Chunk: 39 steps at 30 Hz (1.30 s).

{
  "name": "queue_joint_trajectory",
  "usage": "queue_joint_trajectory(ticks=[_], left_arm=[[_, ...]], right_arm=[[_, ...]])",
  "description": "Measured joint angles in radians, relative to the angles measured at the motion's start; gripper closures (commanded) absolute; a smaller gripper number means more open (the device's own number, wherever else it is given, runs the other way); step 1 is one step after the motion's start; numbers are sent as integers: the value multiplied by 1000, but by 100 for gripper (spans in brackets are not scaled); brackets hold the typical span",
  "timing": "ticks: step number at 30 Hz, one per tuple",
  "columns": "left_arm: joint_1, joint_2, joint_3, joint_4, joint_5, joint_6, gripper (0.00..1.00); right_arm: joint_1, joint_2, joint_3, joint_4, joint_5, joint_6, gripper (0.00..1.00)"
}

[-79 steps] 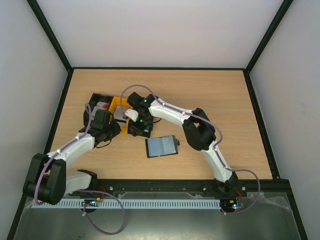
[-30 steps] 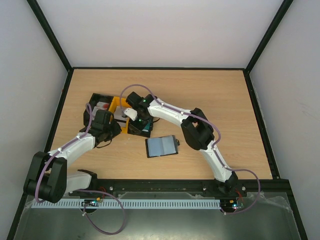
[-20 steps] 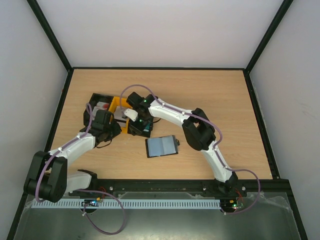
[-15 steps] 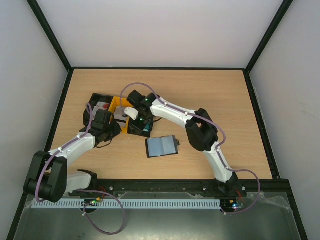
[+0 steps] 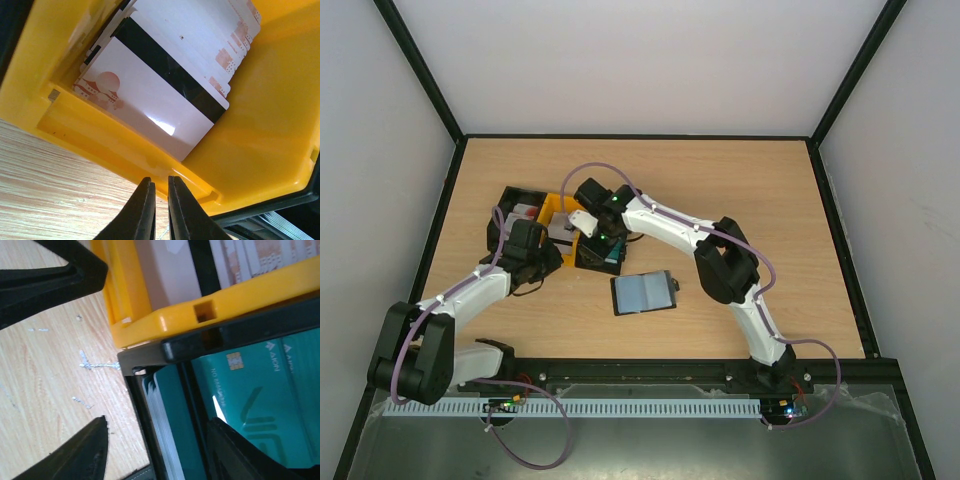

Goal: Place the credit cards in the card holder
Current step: Pick up the credit card from the storage box.

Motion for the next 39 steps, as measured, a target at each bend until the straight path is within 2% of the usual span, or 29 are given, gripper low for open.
queue_joint_trajectory(ticks=[4, 11, 25, 28, 32, 36, 39], left_arm=[[0, 2, 0, 0, 0, 0, 89], [0, 5, 0, 1, 0, 0, 89], [0, 7, 0, 3, 0, 3, 89], [0, 7, -3, 6, 0, 3, 89], [0, 7, -4, 8, 0, 3, 89], [0, 7, -5, 9, 0, 3, 89], [0, 7, -5, 10, 0, 3, 89]], right_arm=[[0, 11, 4, 11, 25, 17, 47], [0, 78, 6, 4, -18, 3, 57], [-5, 39, -16, 8, -69, -26, 65], [-5, 31, -16, 8, -72, -26, 72], [-10, 31, -17, 10, -69, -27, 76], [-11, 31, -17, 11, -68, -28, 75], [-11, 31, -17, 11, -69, -27, 70]])
